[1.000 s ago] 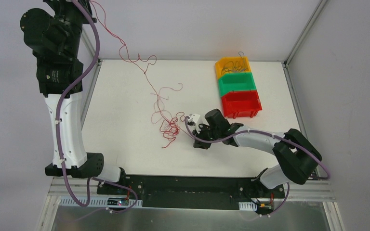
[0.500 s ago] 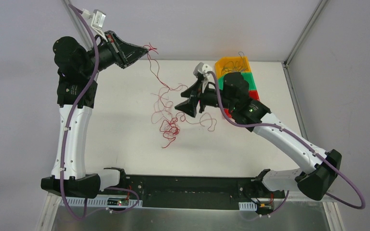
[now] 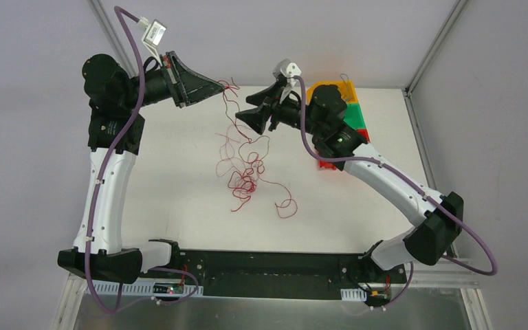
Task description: Untangle the cables
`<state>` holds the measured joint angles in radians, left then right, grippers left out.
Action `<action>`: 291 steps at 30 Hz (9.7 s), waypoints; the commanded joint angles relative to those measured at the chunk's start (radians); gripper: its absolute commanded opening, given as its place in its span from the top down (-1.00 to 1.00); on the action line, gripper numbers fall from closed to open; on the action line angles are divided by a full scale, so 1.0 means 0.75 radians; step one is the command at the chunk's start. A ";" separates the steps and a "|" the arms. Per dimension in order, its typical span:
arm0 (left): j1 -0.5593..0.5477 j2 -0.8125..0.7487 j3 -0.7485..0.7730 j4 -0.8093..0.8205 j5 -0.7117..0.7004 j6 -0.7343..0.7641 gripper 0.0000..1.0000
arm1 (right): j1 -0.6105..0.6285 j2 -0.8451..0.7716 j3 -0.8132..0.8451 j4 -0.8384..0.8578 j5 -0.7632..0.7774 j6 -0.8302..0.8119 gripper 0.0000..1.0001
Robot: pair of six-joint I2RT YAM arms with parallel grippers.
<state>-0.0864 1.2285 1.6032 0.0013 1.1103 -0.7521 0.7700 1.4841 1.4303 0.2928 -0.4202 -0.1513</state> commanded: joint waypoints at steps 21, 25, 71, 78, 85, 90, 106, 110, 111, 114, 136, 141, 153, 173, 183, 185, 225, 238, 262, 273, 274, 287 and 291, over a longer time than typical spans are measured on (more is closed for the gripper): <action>0.030 0.039 0.241 0.048 0.027 0.039 1.00 | 0.010 0.091 -0.053 0.096 0.045 -0.130 1.00; 0.080 0.050 0.371 -0.011 -0.068 0.152 1.00 | -0.034 0.064 -0.307 0.037 0.050 -0.190 1.00; 0.073 -0.064 -0.382 -0.577 -0.301 0.847 -0.63 | -0.624 -0.020 0.509 -0.227 -0.027 0.093 1.00; 0.072 -0.034 -0.408 -0.576 -0.343 0.858 -0.97 | -0.748 0.071 0.421 -0.166 -0.036 0.106 1.00; 0.073 -0.034 -0.437 -0.581 -0.379 0.882 -0.98 | -0.902 0.203 0.392 -0.127 -0.020 0.127 1.00; 0.073 -0.033 -0.446 -0.596 -0.391 0.899 -0.98 | -0.961 0.253 0.296 -0.082 -0.038 0.092 1.00; 0.074 -0.022 -0.417 -0.662 -0.406 0.966 -0.98 | -1.022 0.142 0.172 -0.067 -0.081 0.133 1.00; 0.074 -0.020 -0.421 -0.671 -0.414 0.978 -0.98 | -1.037 0.053 0.067 -0.149 -0.088 0.092 1.00; 0.073 -0.020 -0.423 -0.675 -0.419 0.981 -0.98 | -1.052 0.040 0.035 -0.161 -0.085 0.083 1.00; 0.073 -0.014 -0.423 -0.691 -0.431 0.990 -0.98 | -1.072 0.034 -0.029 -0.239 -0.080 0.063 1.00; 0.075 0.132 -0.429 -1.005 -0.809 1.181 -0.98 | -1.104 0.250 -0.190 -0.821 -0.074 -0.433 0.22; 0.099 0.214 -0.453 -1.079 -0.946 1.194 -0.95 | -1.104 0.160 -0.120 -0.857 -0.137 -0.346 0.02; 0.198 0.411 -0.477 -1.109 -0.887 1.188 -0.74 | -0.929 0.165 -0.023 -1.130 -0.236 -0.400 -0.22; 0.200 0.371 -0.458 -1.125 -0.901 1.163 -0.73 | -0.448 0.728 0.209 -1.134 0.051 -0.344 0.31; 0.200 0.358 -0.463 -1.135 -0.901 1.200 -0.73 | -0.649 0.443 0.152 -1.327 0.076 -0.664 1.00; 0.201 0.366 -0.465 -1.135 -0.887 1.196 -0.73 | -0.751 0.414 0.173 -1.396 0.094 -0.768 1.00; 0.223 0.362 -0.520 -1.142 -0.944 1.286 -0.74 | -1.131 0.063 -0.199 -1.424 -0.165 -1.930 1.00; 0.227 0.366 -0.530 -1.142 -0.922 1.290 -0.73 | -1.201 -0.063 -0.247 -1.708 -0.193 -2.514 1.00; 0.227 0.385 -0.508 -1.141 -0.928 1.287 -0.72 | -1.097 0.232 -0.198 -1.378 -0.162 -2.761 0.94; 0.227 0.400 -0.514 -1.143 -0.916 1.288 -0.72 | -1.113 0.218 0.035 -1.386 -0.353 -1.966 -0.03; 0.227 0.402 -0.514 -1.143 -0.914 1.287 -0.72 | -1.119 0.223 0.065 -1.391 -0.372 -1.887 -0.03; 0.226 0.391 -0.522 -1.141 -0.925 1.285 -0.72 | -1.137 0.410 0.256 -1.184 -0.054 -0.450 0.38; 0.228 0.396 -0.521 -1.141 -0.925 1.283 -0.72 | -1.132 0.332 0.087 -1.005 0.069 -0.213 0.25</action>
<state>0.0738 1.5383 1.2106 -0.8291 0.4099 0.1989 -0.0753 1.8023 1.5677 -0.5964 -0.4843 -0.6422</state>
